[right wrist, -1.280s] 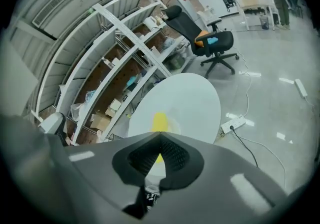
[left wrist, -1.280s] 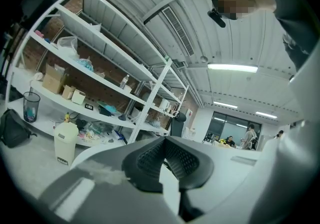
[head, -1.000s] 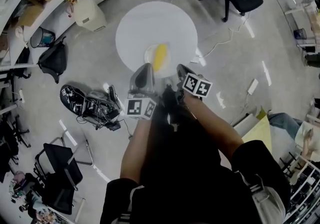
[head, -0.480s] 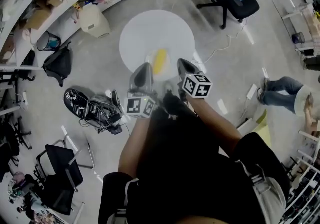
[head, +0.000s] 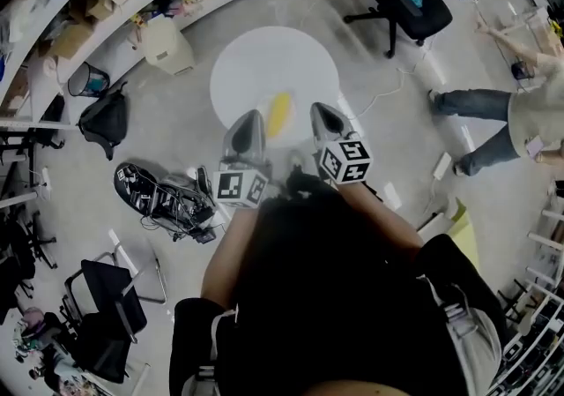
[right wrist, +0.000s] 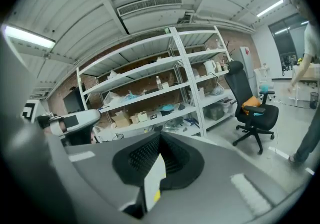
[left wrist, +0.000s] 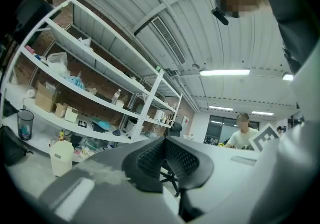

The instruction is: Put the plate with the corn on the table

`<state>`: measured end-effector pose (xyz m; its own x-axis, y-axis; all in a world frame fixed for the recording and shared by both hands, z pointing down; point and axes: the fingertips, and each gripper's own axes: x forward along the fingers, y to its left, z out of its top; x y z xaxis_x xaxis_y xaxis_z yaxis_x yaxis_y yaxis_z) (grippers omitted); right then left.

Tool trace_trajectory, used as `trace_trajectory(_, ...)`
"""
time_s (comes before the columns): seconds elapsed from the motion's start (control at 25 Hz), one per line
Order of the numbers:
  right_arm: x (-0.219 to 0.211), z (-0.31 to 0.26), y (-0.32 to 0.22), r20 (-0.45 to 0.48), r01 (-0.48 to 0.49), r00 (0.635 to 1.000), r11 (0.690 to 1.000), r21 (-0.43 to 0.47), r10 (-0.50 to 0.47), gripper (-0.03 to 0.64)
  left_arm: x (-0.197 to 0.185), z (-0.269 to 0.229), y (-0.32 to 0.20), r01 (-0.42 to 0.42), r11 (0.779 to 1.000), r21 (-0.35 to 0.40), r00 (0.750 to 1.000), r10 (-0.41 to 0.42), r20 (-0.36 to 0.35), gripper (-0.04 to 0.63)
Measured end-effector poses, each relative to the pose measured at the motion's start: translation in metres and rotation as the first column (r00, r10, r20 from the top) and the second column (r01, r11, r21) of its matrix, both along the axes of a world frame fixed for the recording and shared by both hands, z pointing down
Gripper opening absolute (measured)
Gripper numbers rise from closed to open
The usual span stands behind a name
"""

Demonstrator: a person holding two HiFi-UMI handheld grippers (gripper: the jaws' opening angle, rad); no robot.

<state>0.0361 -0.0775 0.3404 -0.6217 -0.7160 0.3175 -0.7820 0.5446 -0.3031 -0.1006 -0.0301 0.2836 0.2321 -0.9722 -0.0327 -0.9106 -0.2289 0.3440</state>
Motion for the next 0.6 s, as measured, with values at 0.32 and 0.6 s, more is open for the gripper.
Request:
trace_trajectory(0.32, -0.003, -0.017, 0.004, 0.028, 0.021, 0.999, 0.997, 0.071, -0.023, 0.008, 0.005, -0.002, 0.001, -0.030, 1.000, 0.007, 0.999, 0.030, 0.013, 0.005)
trace_trajectory(0.6, -0.002, -0.025, -0.005, 0.029, 0.017, 0.999, 0.994, 0.112, -0.020, 0.008, 0.008, 0.001, 0.000, -0.064, 0.998, 0.014, 0.998, 0.064, 0.029, 0.005)
